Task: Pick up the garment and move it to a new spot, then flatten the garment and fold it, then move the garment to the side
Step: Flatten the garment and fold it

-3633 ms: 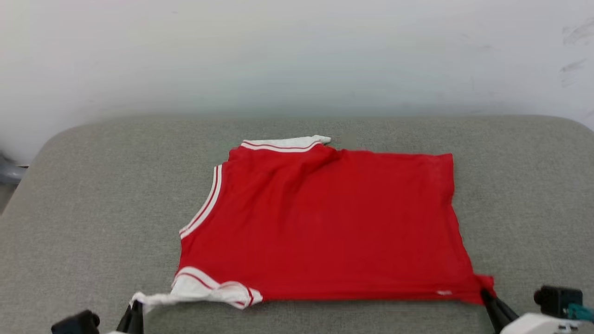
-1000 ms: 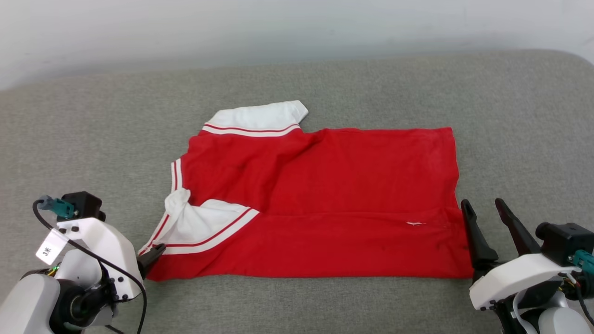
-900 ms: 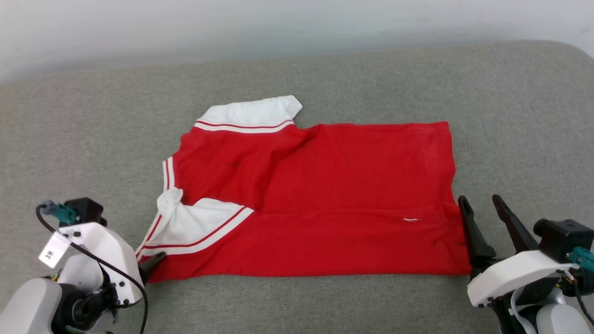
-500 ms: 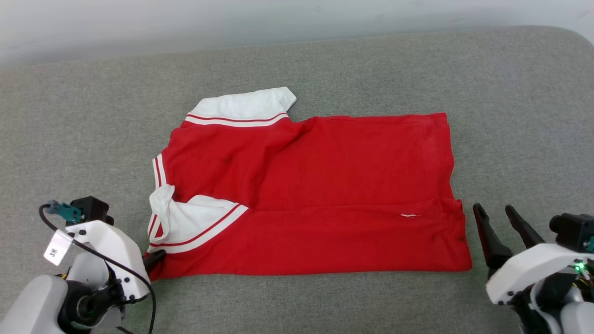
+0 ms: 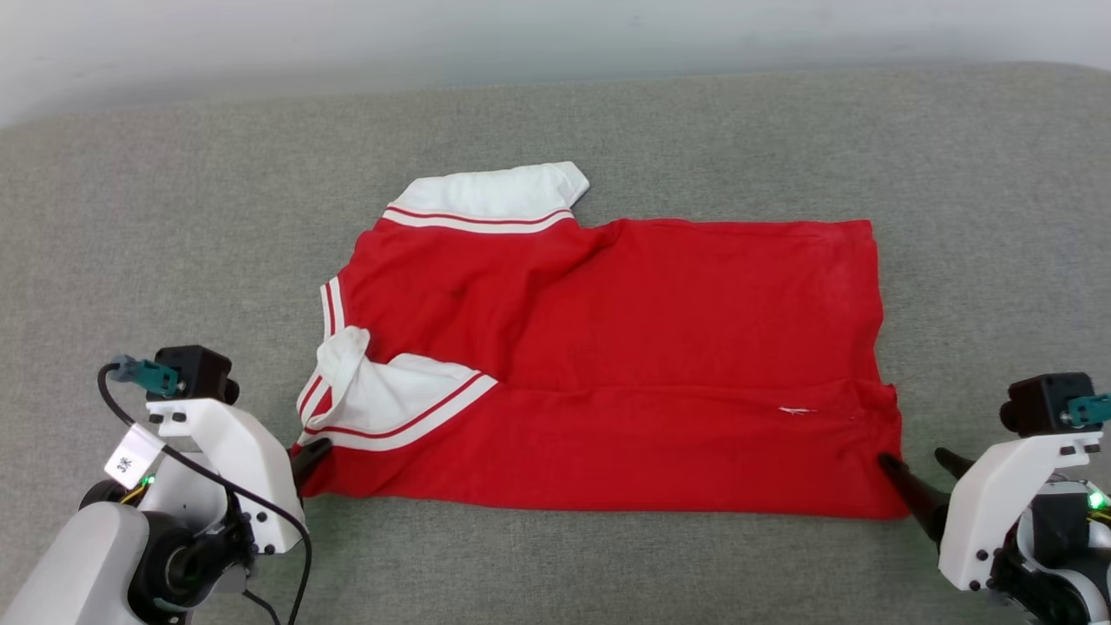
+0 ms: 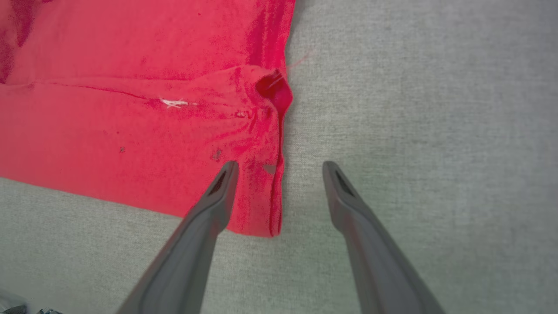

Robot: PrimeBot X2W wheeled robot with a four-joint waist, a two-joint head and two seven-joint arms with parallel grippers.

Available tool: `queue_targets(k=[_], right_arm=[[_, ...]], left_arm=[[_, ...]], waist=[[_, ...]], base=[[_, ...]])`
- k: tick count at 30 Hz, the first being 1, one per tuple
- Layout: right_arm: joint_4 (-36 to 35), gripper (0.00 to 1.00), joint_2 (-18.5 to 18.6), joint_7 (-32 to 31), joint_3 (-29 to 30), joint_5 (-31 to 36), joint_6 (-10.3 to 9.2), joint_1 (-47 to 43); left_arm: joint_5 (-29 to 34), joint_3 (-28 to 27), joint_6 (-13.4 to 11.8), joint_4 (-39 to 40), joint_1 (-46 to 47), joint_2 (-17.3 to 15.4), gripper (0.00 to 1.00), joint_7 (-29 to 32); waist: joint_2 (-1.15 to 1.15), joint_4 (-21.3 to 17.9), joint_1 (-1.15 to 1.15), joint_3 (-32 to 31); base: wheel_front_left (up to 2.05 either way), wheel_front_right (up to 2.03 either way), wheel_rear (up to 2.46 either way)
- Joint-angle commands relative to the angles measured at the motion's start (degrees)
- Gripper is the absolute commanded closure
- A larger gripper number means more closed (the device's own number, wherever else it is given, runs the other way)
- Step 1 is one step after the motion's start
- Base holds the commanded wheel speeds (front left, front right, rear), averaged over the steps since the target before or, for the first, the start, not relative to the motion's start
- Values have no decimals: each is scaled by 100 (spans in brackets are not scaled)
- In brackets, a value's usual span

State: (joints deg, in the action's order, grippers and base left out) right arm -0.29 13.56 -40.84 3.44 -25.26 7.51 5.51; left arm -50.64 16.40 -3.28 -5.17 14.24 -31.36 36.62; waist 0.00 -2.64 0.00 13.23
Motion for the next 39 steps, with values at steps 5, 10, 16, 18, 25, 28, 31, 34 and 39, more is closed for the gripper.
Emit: queue_targets(k=[5, 10, 16, 18, 25, 28, 31, 34, 39], right_arm=[[291, 0, -20, -81, -172, -34, -4, 153], [815, 0, -94, -36, -367, -55, -4, 223], [1185, 100, -161, 17, -680, -222, 5, 238], [1179, 100, -103, 104, -697, -252, 4, 284], [1033, 100, 171, 388, -666, -317, -4, 310], [949, 100, 232, 430, -642, -341, -4, 200], [862, 100, 274, 386, -597, -367, -4, 67], [794, 100, 291, 315, -531, -377, -4, -92], [652, 100, 227, 183, -394, -358, -4, -437]], left_arm=[[65, 73, -1, 93, 143, 69, 100, -55], [100, 116, 32, 42, 160, 103, 100, -111], [105, 150, 72, -54, 111, 150, 100, -205], [121, 165, 69, -91, 72, 148, 100, -235], [136, 182, 60, -114, -188, 194, 100, -427], [175, 171, -5, -80, -372, 199, 100, -575], [164, 142, -71, -4, -588, 185, 100, -638], [120, 122, -139, 78, -847, 159, 100, -663], [31, 100, -238, 147, -1269, 170, 100, -677]], waist=[[0, 143, 0, 162], [0, 206, 0, 233], [0, 211, 0, 164], [0, 202, 0, 109], [0, 234, 0, -266], [0, 276, 0, -473], [0, 308, 0, -651], [0, 334, 0, -810], [0, 364, 0, -950]], base=[[0, 0, 0], [0, 0, 0], [0, 0, 0], [0, 0, 0], [0, 0, 0], [0, 0, 0], [0, 0, 0], [0, 0, 0], [0, 0, 0]])
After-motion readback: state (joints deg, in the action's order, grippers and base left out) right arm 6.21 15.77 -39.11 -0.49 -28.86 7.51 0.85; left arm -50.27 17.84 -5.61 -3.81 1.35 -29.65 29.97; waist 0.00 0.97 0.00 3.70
